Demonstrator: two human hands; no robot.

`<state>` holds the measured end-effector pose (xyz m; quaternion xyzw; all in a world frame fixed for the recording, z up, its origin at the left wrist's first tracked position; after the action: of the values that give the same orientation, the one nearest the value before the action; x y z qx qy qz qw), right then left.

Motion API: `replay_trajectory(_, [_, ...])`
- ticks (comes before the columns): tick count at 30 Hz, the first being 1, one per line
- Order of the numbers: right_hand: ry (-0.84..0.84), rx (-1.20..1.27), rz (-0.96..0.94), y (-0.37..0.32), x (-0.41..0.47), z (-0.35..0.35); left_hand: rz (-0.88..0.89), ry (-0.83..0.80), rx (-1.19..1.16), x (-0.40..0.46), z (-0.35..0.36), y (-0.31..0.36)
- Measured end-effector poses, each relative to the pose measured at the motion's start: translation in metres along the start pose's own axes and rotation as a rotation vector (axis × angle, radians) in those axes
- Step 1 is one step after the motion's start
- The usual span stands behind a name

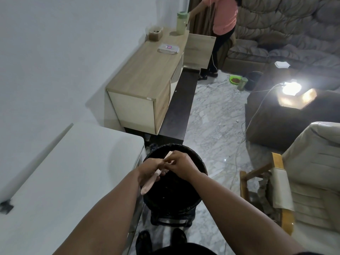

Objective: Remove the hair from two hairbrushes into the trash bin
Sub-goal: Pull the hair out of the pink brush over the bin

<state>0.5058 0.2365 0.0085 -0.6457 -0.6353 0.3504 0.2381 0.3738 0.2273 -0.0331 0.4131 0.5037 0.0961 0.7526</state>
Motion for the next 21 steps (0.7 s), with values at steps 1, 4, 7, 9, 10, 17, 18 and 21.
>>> replay_trajectory(1, [0.021, 0.053, 0.019, 0.003, -0.001, -0.002, -0.008, -0.012, -0.021, -0.002, 0.001, 0.001])
replay_trajectory(4, [0.029, 0.217, 0.13, 0.011, -0.005, -0.002, -0.022, -0.005, -0.034, -0.003, -0.002, 0.002])
replay_trajectory(7, [0.061, 0.301, 0.275, 0.028, -0.007, -0.004, -0.02, 0.064, 0.031, -0.003, -0.01, 0.004])
replay_trajectory(9, [0.102, 0.229, 0.395, 0.056, -0.011, -0.014, -0.018, 0.133, 0.082, 0.0, -0.022, 0.002])
replay_trajectory(10, [0.116, 0.156, 0.441, 0.069, -0.014, -0.022, -0.022, 0.164, 0.09, 0.001, -0.031, 0.0])
replay_trajectory(17, [0.179, 0.028, 0.485, 0.071, -0.02, -0.039, -0.064, 0.18, -0.112, 0.009, -0.038, -0.012])
replay_trajectory(18, [0.164, 0.039, 0.474, 0.065, -0.017, -0.033, -0.063, 0.18, -0.118, 0.01, -0.036, -0.011])
replay_trajectory(21, [0.124, 0.051, 0.496, 0.056, -0.011, -0.024, -0.045, 0.203, -0.094, 0.009, -0.032, -0.004])
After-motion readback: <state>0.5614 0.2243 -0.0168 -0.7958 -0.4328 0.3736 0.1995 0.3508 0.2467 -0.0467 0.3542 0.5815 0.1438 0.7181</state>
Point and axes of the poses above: each hand's wrist, its own x-axis towards the middle knuckle, its own z-axis out of the palm, y = z × x, the point moved 9 cm from there along x, towards the middle knuckle, and after that the axes turned 1 degree about z, right-handed, at the moved point
